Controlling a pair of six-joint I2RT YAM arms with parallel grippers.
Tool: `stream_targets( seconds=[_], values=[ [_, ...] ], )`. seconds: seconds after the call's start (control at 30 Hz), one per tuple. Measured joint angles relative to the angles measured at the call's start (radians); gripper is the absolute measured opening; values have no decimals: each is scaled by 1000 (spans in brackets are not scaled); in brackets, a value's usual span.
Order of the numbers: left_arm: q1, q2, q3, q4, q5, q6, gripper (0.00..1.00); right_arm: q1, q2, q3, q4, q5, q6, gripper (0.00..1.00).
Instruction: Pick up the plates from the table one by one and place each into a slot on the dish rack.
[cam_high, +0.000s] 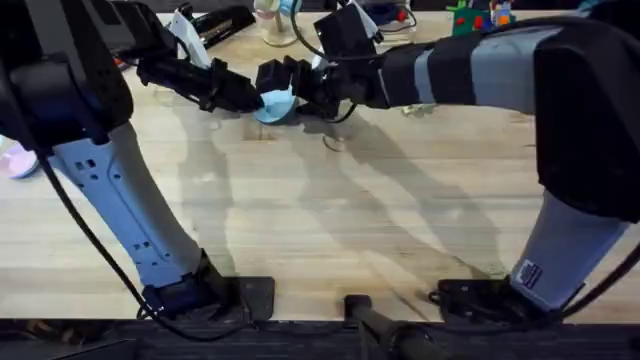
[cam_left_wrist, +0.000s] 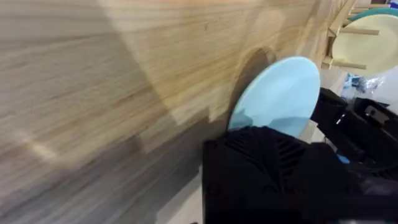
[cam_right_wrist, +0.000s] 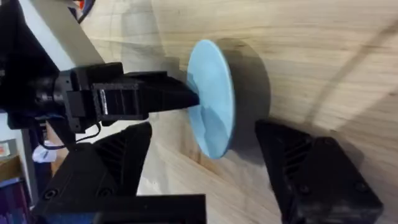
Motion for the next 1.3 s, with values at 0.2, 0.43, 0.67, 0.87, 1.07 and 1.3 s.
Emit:
stream_targets(
  seconds=[0.2,0.43,0.67,0.87,1.07,1.3],
  values=[
    [0,0,0,0,0,0,42,0,0,0,0,7,11,975],
    [0,0,0,0,0,0,42,1,0,0,-1,48,18,921],
    [0,0,0,0,0,0,42,4,0,0,-1,65,18,898],
    [0,0,0,0,0,0,42,6,0,0,-3,69,21,433],
    [3,0,0,1,1,0,43,2,0,0,-5,85,24,33],
    [3,0,0,-5,4,0,42,-2,0,0,-6,65,25,32]
  ],
)
